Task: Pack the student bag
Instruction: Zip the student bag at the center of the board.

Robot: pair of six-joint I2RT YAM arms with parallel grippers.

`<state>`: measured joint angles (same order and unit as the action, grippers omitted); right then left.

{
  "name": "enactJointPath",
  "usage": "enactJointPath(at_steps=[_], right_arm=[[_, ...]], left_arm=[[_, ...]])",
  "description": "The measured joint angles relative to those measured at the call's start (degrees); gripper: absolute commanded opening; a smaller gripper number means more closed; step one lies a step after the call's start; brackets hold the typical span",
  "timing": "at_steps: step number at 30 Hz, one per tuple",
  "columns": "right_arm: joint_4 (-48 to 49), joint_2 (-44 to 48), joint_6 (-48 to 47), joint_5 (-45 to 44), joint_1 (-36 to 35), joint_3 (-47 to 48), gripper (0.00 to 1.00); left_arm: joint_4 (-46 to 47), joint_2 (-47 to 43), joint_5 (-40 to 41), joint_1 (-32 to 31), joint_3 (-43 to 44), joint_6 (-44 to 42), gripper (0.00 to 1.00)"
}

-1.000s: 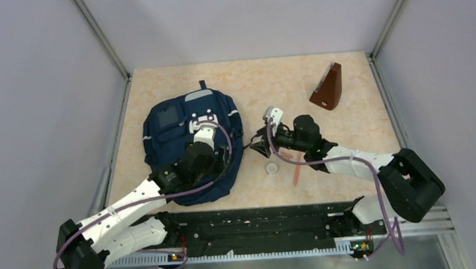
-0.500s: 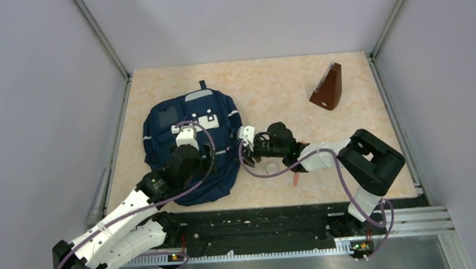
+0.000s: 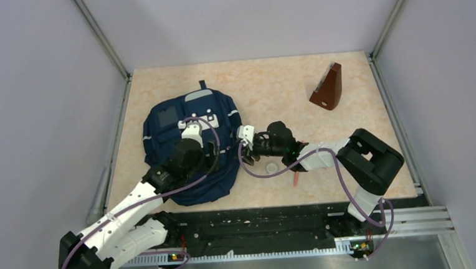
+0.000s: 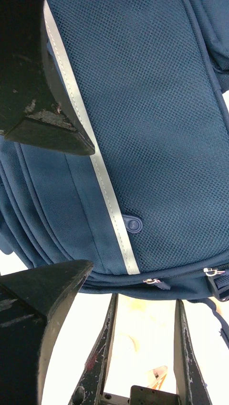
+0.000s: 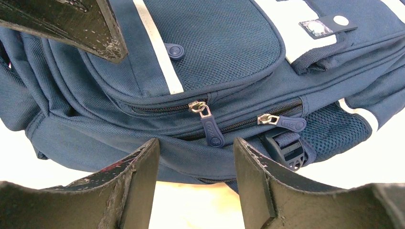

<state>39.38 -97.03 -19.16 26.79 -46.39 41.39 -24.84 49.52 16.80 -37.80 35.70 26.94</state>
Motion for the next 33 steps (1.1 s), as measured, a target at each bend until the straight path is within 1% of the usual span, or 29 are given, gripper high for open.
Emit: enactJointPath(at_steps=[7, 13, 18, 25, 29, 33], right_arm=[[-3.3, 1.6, -1.0, 0.3, 0.0, 0.9, 0.54], [-4.7, 3.4, -2.6, -0.5, 0.0, 1.3, 0.52], [-6.9, 3.4, -3.0, 0.4, 0.0, 3.5, 0.48], [-7.9, -0.8, -2.8, 2.8, 0.0, 9.5, 0.46], [-9.0, -3.1, -2.7, 3.7, 0.0, 10.4, 0.45], [-9.2, -3.5, -2.6, 4.0, 0.0, 10.4, 0.45]], left_arm=[[1.9, 0.3, -1.9, 1.4, -0.1, -1.6, 0.84], [3.9, -0.6, -3.8, 3.5, -2.6, -1.6, 0.84], [4.3, -0.7, -5.4, 5.0, -3.5, -1.8, 0.84], [4.7, -1.9, -6.8, 5.9, -4.2, -2.1, 0.84], [4.7, -2.3, -7.1, 6.2, -4.3, -2.3, 0.84], [4.7, -2.3, -7.2, 6.3, -4.3, -2.4, 0.84]])
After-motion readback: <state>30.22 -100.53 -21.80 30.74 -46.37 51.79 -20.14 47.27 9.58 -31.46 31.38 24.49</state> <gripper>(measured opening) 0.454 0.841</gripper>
